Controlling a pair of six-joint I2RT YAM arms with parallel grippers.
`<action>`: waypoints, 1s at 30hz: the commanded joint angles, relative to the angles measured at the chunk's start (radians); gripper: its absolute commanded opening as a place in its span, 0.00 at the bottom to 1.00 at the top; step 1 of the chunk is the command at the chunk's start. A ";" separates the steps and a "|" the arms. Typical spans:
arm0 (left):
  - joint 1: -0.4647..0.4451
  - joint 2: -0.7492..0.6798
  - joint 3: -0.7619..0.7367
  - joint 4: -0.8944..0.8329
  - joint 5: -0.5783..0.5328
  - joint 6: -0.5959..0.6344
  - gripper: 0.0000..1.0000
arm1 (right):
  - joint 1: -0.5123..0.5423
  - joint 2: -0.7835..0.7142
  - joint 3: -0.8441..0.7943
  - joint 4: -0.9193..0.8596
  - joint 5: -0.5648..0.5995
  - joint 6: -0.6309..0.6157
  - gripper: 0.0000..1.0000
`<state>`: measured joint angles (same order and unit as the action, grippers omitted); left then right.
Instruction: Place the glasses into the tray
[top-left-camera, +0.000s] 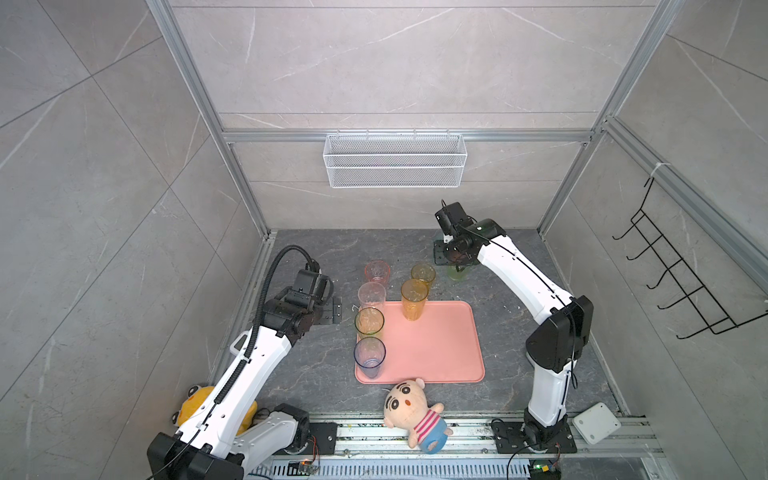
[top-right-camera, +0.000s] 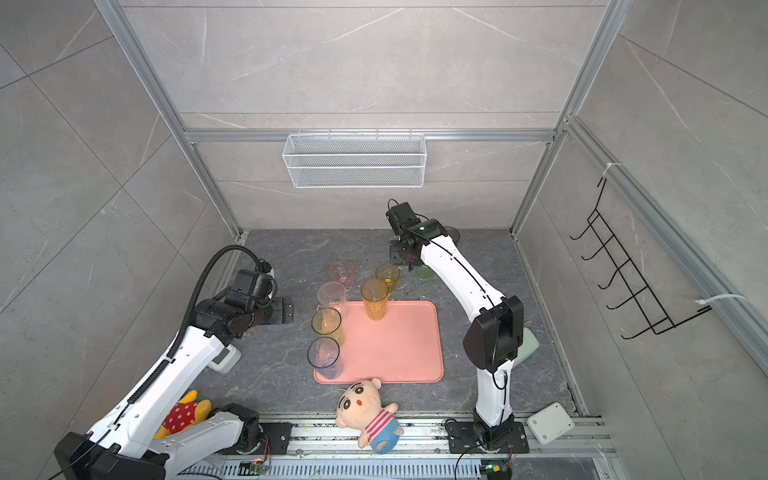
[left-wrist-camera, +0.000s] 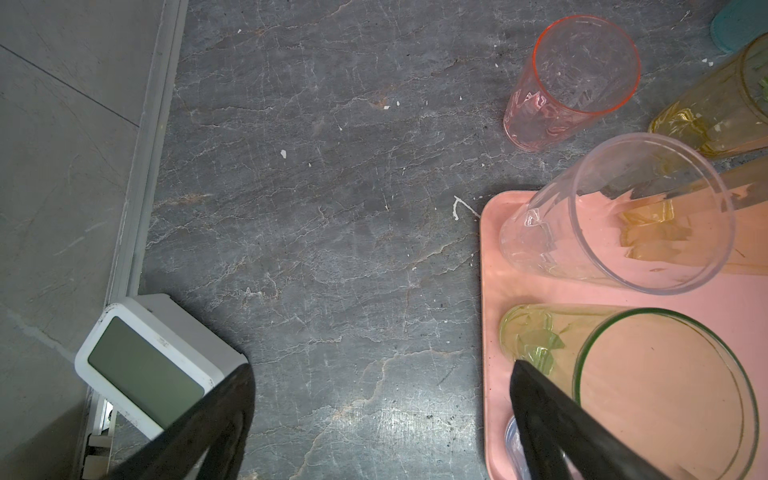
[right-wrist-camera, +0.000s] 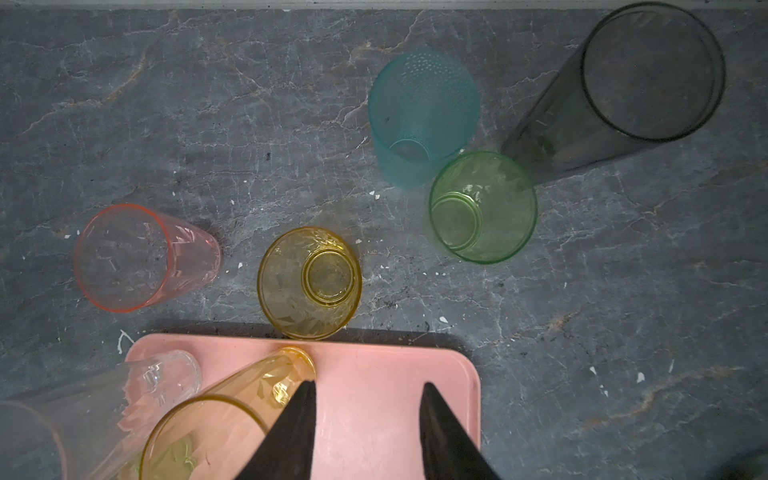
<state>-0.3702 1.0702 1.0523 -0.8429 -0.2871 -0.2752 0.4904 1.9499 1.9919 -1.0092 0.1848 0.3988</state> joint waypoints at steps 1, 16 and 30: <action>0.005 0.000 0.009 -0.005 -0.017 0.003 0.96 | -0.012 0.028 0.000 0.030 -0.038 -0.002 0.44; 0.005 -0.003 0.009 -0.005 -0.017 0.002 0.96 | -0.039 0.139 -0.044 0.083 -0.086 0.021 0.44; 0.005 0.000 0.010 -0.007 -0.019 0.003 0.96 | -0.045 0.220 -0.037 0.090 -0.108 0.028 0.43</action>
<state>-0.3702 1.0702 1.0523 -0.8436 -0.2874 -0.2756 0.4526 2.1426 1.9560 -0.9222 0.0849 0.4110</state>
